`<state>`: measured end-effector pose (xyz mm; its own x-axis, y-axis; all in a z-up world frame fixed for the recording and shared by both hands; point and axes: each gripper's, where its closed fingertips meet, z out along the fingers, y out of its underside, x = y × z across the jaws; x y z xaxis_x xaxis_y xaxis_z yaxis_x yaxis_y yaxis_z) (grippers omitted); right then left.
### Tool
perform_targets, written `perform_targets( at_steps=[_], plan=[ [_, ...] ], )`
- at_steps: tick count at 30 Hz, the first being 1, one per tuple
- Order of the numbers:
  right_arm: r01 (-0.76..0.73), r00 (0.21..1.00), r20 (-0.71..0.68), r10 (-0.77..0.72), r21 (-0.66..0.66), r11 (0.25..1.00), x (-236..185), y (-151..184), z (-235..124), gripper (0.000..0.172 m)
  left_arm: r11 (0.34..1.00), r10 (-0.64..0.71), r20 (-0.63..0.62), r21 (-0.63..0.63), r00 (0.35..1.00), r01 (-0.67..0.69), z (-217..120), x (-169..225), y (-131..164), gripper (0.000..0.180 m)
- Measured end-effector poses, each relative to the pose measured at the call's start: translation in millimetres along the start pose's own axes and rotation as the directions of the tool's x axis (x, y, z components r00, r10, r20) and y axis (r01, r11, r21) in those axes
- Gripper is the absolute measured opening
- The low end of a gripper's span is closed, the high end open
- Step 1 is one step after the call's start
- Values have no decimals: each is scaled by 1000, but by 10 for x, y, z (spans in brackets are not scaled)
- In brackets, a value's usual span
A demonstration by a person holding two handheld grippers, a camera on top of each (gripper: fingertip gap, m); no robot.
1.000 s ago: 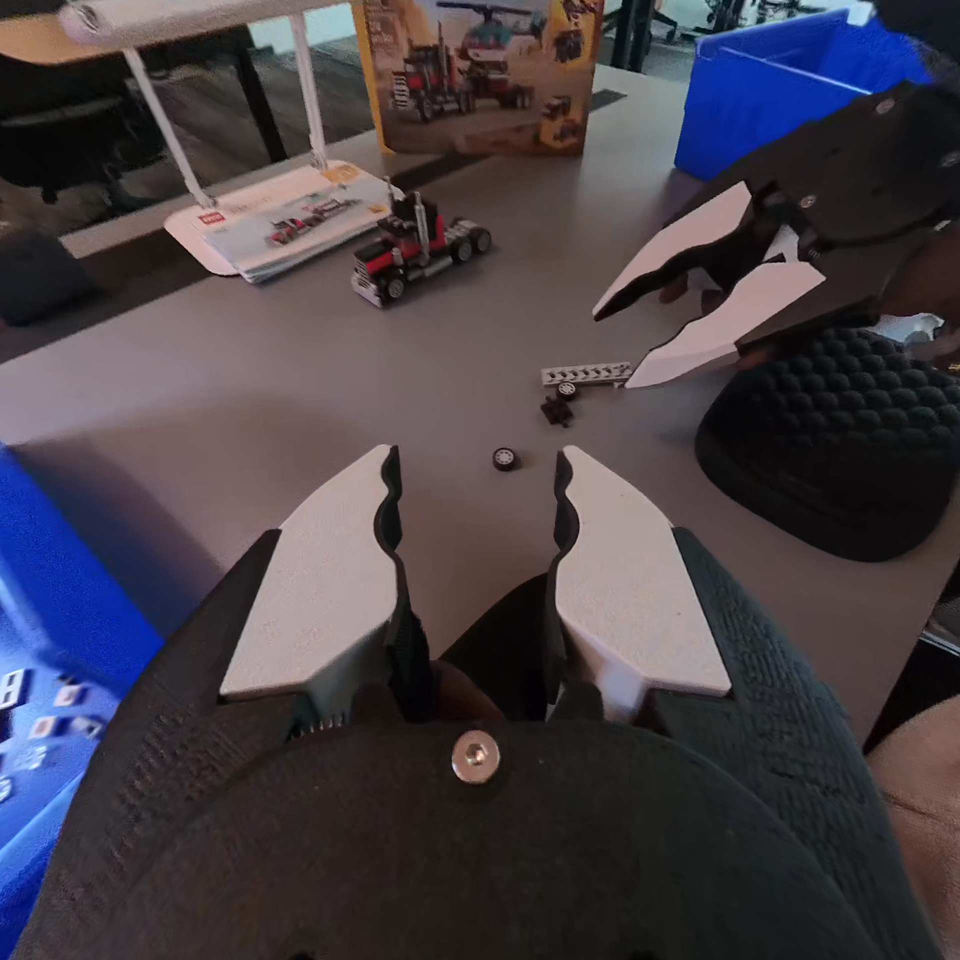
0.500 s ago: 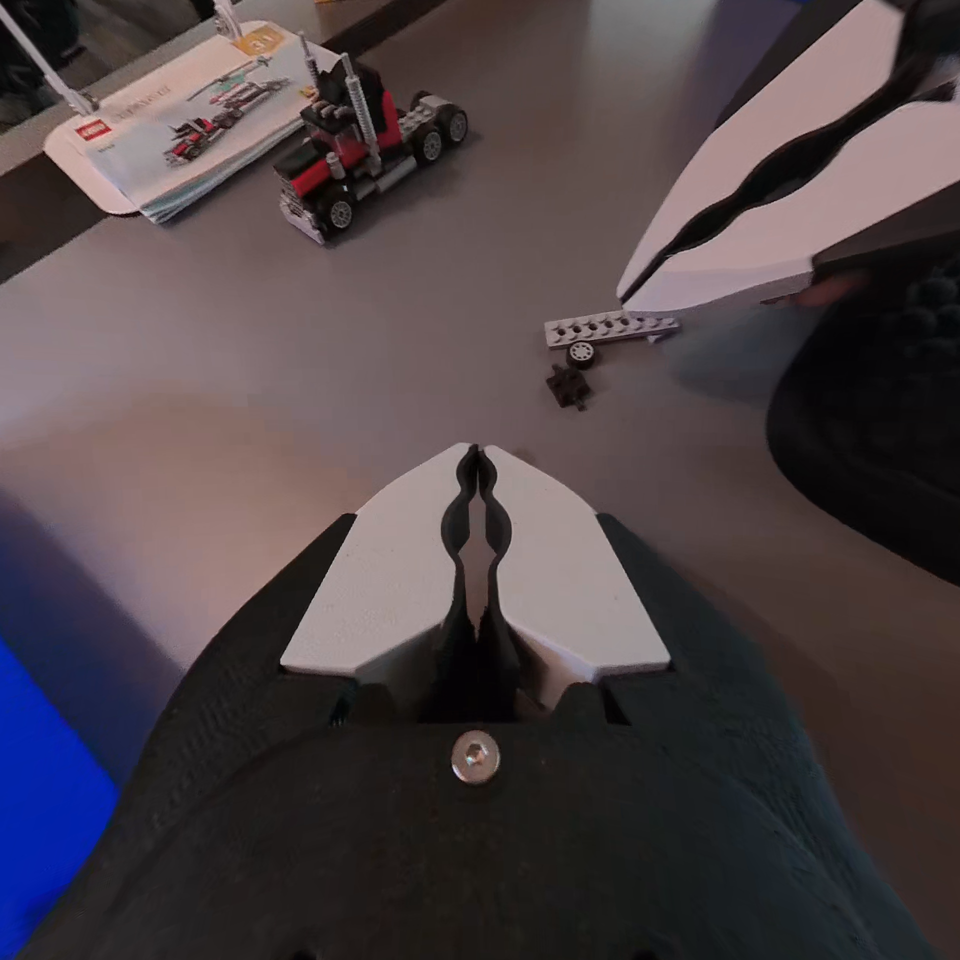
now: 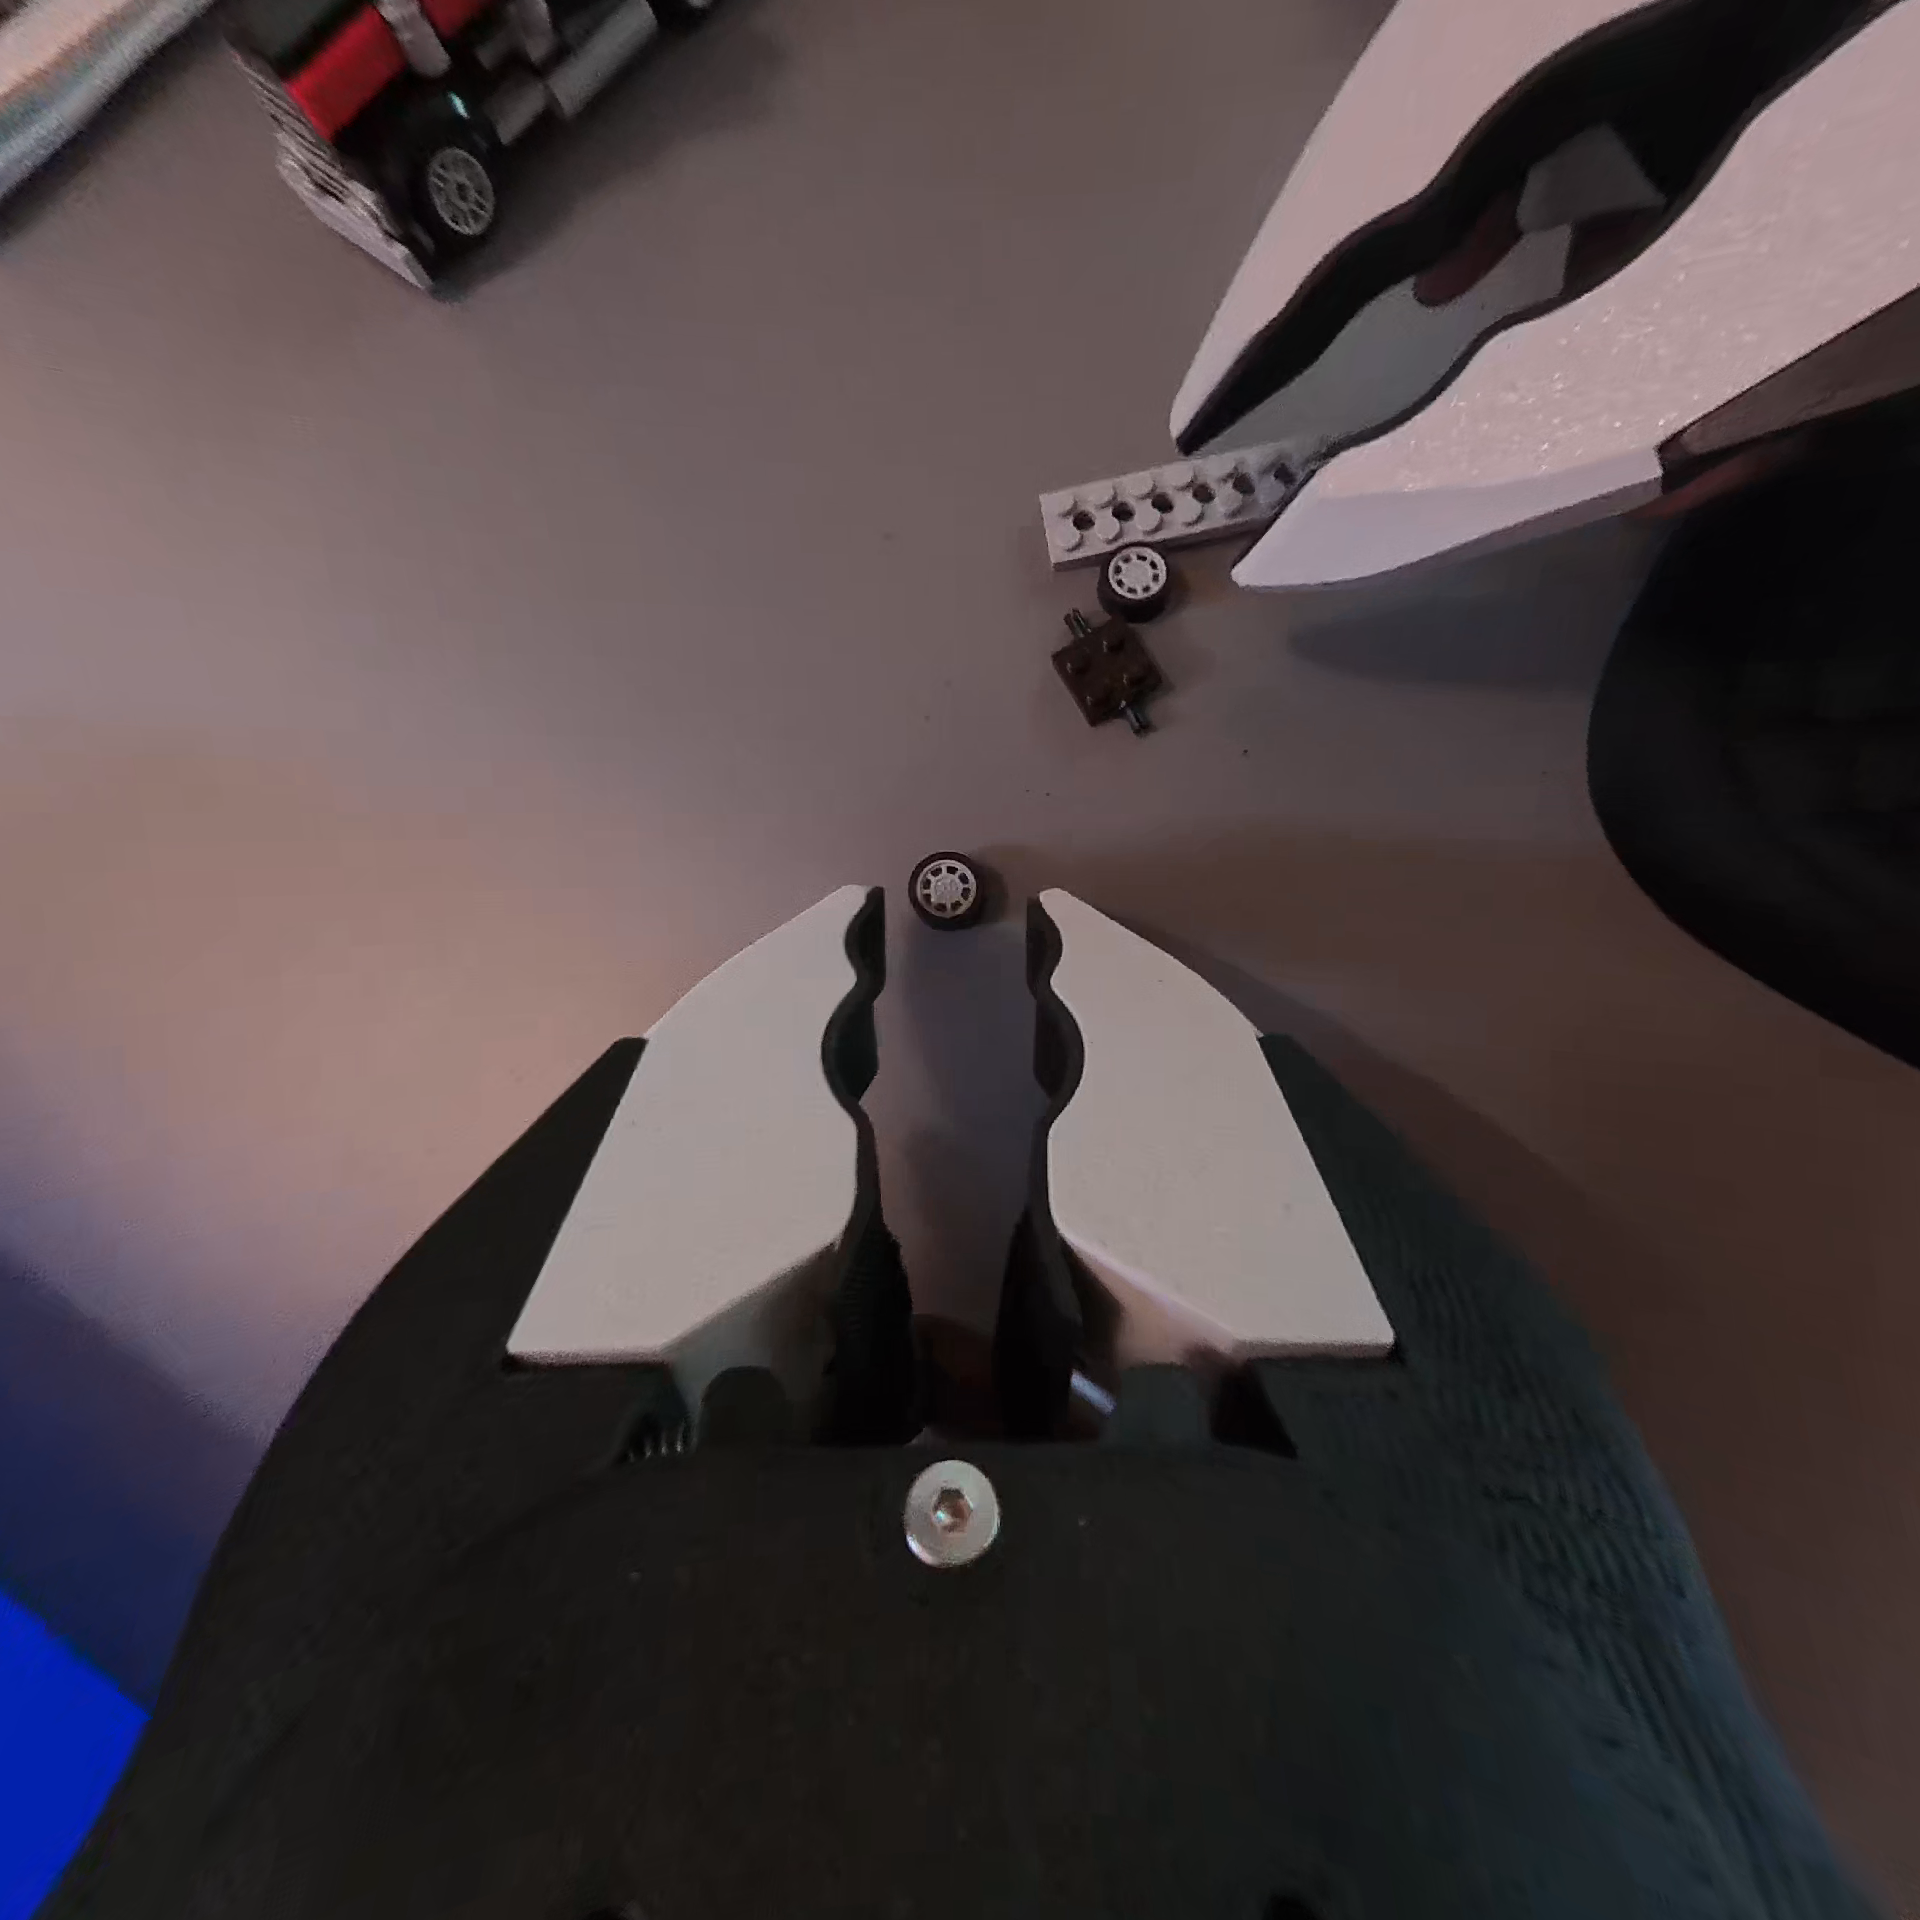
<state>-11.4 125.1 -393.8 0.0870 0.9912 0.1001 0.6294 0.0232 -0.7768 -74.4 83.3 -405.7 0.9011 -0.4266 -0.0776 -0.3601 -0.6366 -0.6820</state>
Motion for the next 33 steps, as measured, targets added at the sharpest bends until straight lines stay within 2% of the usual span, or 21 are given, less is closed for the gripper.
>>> perform_targets(
  at_steps=[3,8,13,15,16,18,20,23,26,28,31,33],
  plan=[
    [2,1000,7,-2,-16,1000,-10,25,21,23,999,-2,-22,-53,1000,1,55,21,61,23],
    [29,999,28,-28,-27,999,-57,20,29,23,999,-11,-38,-53,999,9,64,30,61,13],
    [26,986,166,-32,39,999,-297,-196,20,22,999,36,-23,-29,999,-37,40,55,40,11],
    [-9,978,211,-7,73,997,-349,-285,31,22,999,54,-22,11,998,-54,5,69,-1,11],
    [-45,973,229,23,89,995,-356,-327,42,22,997,66,-21,40,998,-66,-24,80,-31,3],
    [-136,961,258,104,110,985,-341,-388,70,21,990,88,0,110,996,-88,-95,87,-104,1],
    [-194,949,268,166,82,978,-317,-358,116,22,985,97,8,142,995,-97,-134,95,-125,1],
    [-166,961,228,158,19,986,-256,-238,138,22,989,92,-1,114,996,-92,-110,94,-98,1],
    [-150,972,189,139,42,988,-181,-235,76,21,990,107,-39,96,994,-103,-75,130,-117,22],
    [-177,968,194,161,67,982,-145,-248,53,21,991,127,-81,60,989,-123,-23,159,-101,27],
    [-204,962,201,185,75,976,-124,-231,53,20,988,156,-105,16,982,-155,54,162,-62,24],
    [-201,963,200,183,75,977,-121,-224,55,20,986,164,-119,5,979,-165,67,178,-45,9]
  ],
)
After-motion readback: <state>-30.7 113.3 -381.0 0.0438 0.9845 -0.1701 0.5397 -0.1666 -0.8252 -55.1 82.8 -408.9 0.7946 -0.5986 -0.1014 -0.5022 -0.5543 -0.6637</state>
